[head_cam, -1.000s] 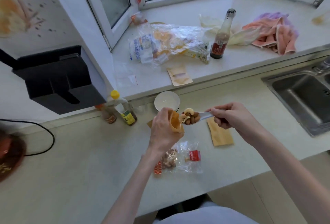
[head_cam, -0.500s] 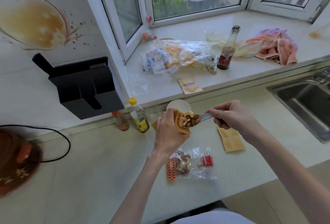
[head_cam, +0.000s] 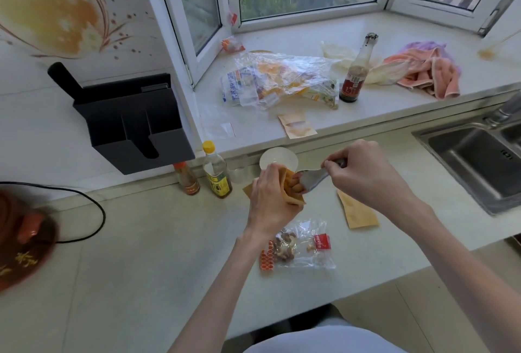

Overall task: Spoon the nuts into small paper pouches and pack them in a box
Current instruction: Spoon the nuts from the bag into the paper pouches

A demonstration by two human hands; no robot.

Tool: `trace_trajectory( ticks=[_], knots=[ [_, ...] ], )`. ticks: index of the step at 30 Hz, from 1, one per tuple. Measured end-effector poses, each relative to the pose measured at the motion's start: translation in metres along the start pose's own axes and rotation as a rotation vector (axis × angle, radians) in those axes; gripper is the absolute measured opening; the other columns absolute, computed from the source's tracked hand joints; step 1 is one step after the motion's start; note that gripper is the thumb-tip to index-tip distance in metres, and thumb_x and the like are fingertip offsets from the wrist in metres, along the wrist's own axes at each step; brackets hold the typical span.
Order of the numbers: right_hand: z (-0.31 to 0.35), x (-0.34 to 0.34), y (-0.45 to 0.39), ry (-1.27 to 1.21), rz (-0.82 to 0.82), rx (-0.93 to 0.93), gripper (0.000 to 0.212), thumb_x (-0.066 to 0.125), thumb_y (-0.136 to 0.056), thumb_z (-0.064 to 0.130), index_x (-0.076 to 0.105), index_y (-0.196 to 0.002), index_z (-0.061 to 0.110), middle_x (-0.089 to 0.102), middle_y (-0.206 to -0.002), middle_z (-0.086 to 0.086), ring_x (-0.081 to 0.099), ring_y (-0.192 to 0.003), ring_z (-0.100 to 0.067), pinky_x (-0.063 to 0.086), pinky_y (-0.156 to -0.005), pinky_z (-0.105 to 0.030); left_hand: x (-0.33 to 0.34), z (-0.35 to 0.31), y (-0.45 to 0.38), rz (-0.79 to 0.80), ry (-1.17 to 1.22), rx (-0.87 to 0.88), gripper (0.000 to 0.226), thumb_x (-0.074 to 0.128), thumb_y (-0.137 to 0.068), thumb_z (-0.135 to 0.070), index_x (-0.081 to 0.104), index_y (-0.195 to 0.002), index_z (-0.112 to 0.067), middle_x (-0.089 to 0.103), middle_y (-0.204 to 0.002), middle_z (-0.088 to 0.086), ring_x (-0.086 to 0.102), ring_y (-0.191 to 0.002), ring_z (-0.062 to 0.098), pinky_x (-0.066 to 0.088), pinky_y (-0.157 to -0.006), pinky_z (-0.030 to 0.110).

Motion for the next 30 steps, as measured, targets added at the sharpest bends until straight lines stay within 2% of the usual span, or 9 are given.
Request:
trace_trajectory(
  ticks=[3, 6, 10, 13, 16, 19, 22, 26, 30],
  knots=[
    [0.0, -0.001, 0.0, 0.036, 0.01, -0.021, 0.022, 0.056, -0.084, 0.009, 0.073, -0.074, -0.001, 0.068, -0.07, -0.022, 0.046, -0.046, -0.023, 0.035, -0.04, -0.03, 0.002, 0.001, 0.004, 0.002, 0.029, -0.011, 0.069, 0.083, -0.059, -0.019, 0.03, -0.102, -0.035, 0.041, -0.091, -0.014, 0.036, -0.08, 0.001, 0.032, -0.074, 0.012],
    [0.0, -0.004, 0.003, 0.01, 0.003, -0.033, 0.022, 0.056, -0.084, 0.008, 0.075, -0.073, 0.003, 0.067, -0.063, -0.019, 0.04, -0.043, -0.014, 0.03, -0.038, -0.023, 0.003, 0.003, 0.005, 0.004, 0.083, -0.03, 0.066, 0.083, -0.063, -0.022, 0.033, -0.105, -0.034, 0.043, -0.092, -0.016, 0.043, -0.087, -0.002, 0.043, -0.072, 0.02],
    [-0.001, -0.015, 0.006, -0.077, -0.064, -0.042, 0.021, 0.058, -0.085, 0.007, 0.077, -0.076, 0.007, 0.064, -0.058, -0.018, 0.032, -0.04, -0.011, 0.025, -0.038, -0.019, 0.007, 0.006, 0.008, -0.014, 0.221, -0.071, 0.058, 0.081, -0.069, -0.026, 0.037, -0.107, -0.031, 0.055, -0.099, -0.001, 0.058, -0.09, 0.019, 0.055, -0.076, 0.035],
    [-0.004, -0.02, 0.009, -0.118, -0.112, -0.041, 0.018, 0.06, -0.086, 0.007, 0.078, -0.081, 0.009, 0.059, -0.047, -0.002, 0.036, -0.04, -0.009, 0.026, -0.039, -0.016, 0.012, 0.002, 0.014, -0.017, 0.295, -0.088, 0.057, 0.083, -0.07, -0.025, 0.04, -0.109, -0.029, 0.055, -0.102, -0.002, 0.06, -0.092, 0.021, 0.056, -0.076, 0.041],
    [-0.019, -0.03, 0.011, -0.223, -0.216, -0.005, 0.018, 0.061, -0.087, 0.008, 0.078, -0.085, 0.012, 0.052, -0.04, 0.012, 0.043, -0.04, -0.007, 0.031, -0.04, -0.013, 0.017, -0.003, 0.017, -0.027, 0.333, -0.056, 0.058, 0.082, -0.07, -0.029, 0.041, -0.111, -0.032, 0.056, -0.104, -0.002, 0.061, -0.09, 0.024, 0.057, -0.073, 0.038],
    [-0.042, -0.037, 0.012, -0.26, -0.257, 0.043, 0.017, 0.061, -0.088, 0.008, 0.077, -0.092, 0.011, 0.06, -0.048, 0.004, 0.052, -0.049, -0.018, 0.04, -0.046, -0.025, 0.023, 0.002, 0.02, -0.052, 0.316, -0.066, 0.055, 0.081, -0.071, -0.023, 0.043, -0.108, -0.033, 0.058, -0.1, 0.0, 0.061, -0.084, 0.025, 0.056, -0.069, 0.034],
    [-0.07, -0.03, 0.012, -0.25, -0.195, 0.116, 0.018, 0.059, -0.089, 0.007, 0.077, -0.092, 0.009, 0.058, -0.047, 0.006, 0.047, -0.047, -0.014, 0.034, -0.043, -0.017, 0.032, 0.016, 0.026, -0.04, 0.288, -0.208, 0.051, 0.079, -0.071, -0.016, 0.043, -0.101, -0.036, 0.058, -0.095, -0.001, 0.061, -0.081, 0.021, 0.056, -0.068, 0.034],
    [-0.109, -0.021, 0.011, -0.245, -0.142, 0.177, 0.02, 0.059, -0.086, 0.008, 0.077, -0.082, 0.015, 0.056, -0.042, 0.012, 0.045, -0.043, -0.008, 0.032, -0.042, -0.015, 0.044, 0.025, 0.028, -0.01, 0.236, -0.215, 0.048, 0.072, -0.064, -0.026, 0.041, -0.099, -0.039, 0.057, -0.089, -0.007, 0.06, -0.079, 0.019, 0.051, -0.065, 0.026],
    [-0.156, 0.015, 0.007, -0.166, -0.027, 0.258, 0.02, 0.056, -0.084, 0.004, 0.074, -0.075, 0.003, 0.055, -0.05, -0.012, 0.044, -0.049, -0.019, 0.031, -0.047, -0.028, 0.06, 0.044, 0.035, 0.136, 0.103, -0.267, 0.053, 0.077, -0.064, -0.018, 0.042, -0.101, -0.031, 0.056, -0.089, -0.004, 0.058, -0.078, 0.021, 0.052, -0.063, 0.032]
  ],
)
Point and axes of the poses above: each hand's wrist, its own y-axis away from the middle knuckle, its own x-axis out of the palm, z = x × y, the point moved 4 cm from there along -y, towards the middle knuckle
